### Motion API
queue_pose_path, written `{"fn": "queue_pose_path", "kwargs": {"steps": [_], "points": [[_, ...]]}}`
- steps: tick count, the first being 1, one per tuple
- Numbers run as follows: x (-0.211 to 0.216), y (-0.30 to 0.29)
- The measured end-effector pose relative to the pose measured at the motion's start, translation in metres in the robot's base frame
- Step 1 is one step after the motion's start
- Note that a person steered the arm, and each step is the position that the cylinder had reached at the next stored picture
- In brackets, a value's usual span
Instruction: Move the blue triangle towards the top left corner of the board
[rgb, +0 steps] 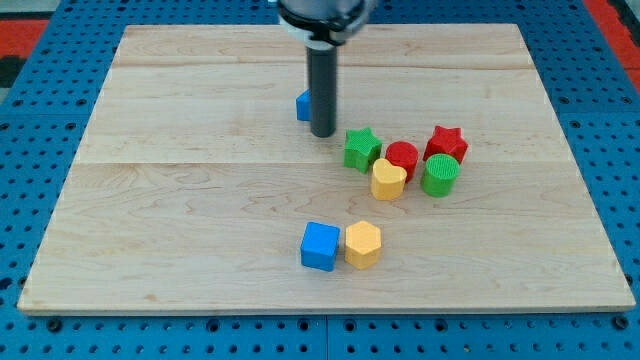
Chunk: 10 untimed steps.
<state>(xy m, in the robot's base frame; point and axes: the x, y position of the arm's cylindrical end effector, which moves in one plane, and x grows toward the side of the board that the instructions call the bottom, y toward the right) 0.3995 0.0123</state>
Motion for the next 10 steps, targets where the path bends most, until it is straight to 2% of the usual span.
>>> {"fn": "queue_pose_path", "kwargs": {"steps": [1, 3, 5, 6, 7, 8, 10], "points": [[-0.037, -0.014], [-0.127, -0.112], [-0.084, -0.004], [-0.133, -0.011], [-0.136, -0.048], [-0.127, -0.12], [-0.103, -0.184]]}}
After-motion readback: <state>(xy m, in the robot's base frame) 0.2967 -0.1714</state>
